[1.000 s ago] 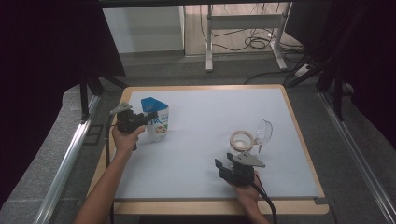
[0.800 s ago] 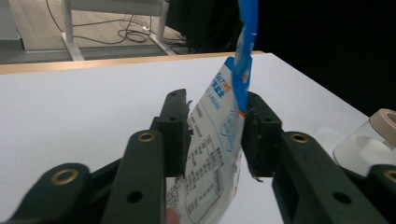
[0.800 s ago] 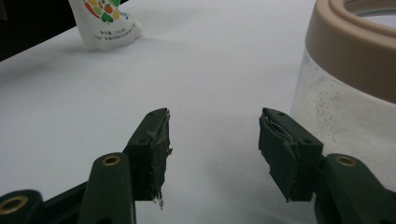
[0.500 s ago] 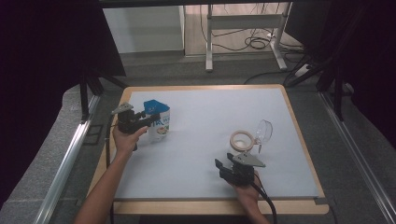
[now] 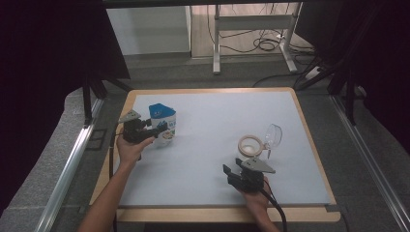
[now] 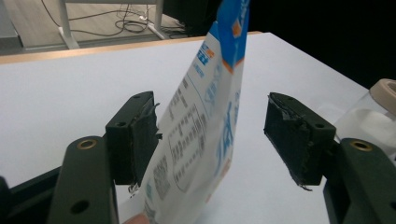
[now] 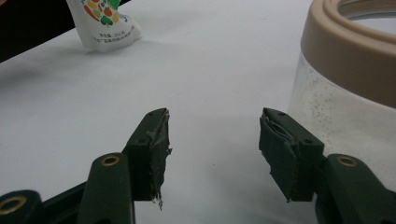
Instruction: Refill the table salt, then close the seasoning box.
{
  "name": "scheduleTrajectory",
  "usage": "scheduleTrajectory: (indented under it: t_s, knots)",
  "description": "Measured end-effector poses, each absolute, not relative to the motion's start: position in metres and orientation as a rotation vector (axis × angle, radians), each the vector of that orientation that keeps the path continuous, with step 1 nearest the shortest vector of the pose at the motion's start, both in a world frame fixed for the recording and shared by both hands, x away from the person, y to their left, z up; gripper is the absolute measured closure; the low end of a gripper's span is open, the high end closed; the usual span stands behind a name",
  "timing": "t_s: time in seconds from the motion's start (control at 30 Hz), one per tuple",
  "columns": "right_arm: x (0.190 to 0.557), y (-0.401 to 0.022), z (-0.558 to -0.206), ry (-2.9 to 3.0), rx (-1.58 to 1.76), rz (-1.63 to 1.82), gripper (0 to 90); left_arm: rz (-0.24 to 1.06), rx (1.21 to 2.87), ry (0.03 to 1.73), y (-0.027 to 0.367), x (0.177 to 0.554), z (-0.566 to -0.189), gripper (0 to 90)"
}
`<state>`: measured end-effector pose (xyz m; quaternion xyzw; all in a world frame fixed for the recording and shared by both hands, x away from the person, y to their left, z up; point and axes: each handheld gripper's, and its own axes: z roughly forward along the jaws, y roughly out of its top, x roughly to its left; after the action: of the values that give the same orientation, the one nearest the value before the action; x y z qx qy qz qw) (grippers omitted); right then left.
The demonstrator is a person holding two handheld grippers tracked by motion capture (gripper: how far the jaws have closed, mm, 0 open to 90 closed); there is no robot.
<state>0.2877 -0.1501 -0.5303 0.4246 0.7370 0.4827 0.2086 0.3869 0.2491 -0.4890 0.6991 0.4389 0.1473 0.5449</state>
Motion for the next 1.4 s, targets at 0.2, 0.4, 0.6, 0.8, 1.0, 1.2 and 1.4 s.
scheduleTrajectory:
  t_s: [0.2, 0.4, 0.6, 0.8, 1.0, 1.2, 1.4]
  knots:
    - [0.287, -0.150, -0.530, 2.050, 1.181, 1.344, 43.3, 0.341, 1.673, 1.049, 0.253, 0.377, -0.495, 33.1]
    - [0.288, -0.150, -0.530, 2.048, 1.182, 1.342, 43.3, 0.321, 1.690, 1.054, 0.254, 0.365, -0.509, 33.2]
    - [0.286, -0.150, -0.528, 2.049, 1.173, 1.343, 43.3, 0.314, 1.697, 1.066, 0.255, 0.355, -0.519, 33.0]
    - [0.283, -0.152, -0.526, 2.053, 1.118, 1.339, 43.3, 0.320, 1.717, 1.073, 0.255, 0.344, -0.526, 32.9]
    - [0.278, -0.158, -0.523, 2.056, 1.083, 1.355, 43.3, 0.314, 1.728, 1.080, 0.254, 0.337, -0.532, 32.8]
    - [0.270, -0.168, -0.517, 2.053, 1.065, 1.382, 45.1, 0.298, 1.730, 1.101, 0.257, 0.336, -0.539, 32.8]
    - [0.255, -0.194, -0.503, 2.010, 1.048, 1.418, 69.3, 0.281, 1.728, 1.111, 0.259, 0.334, -0.542, 32.2]
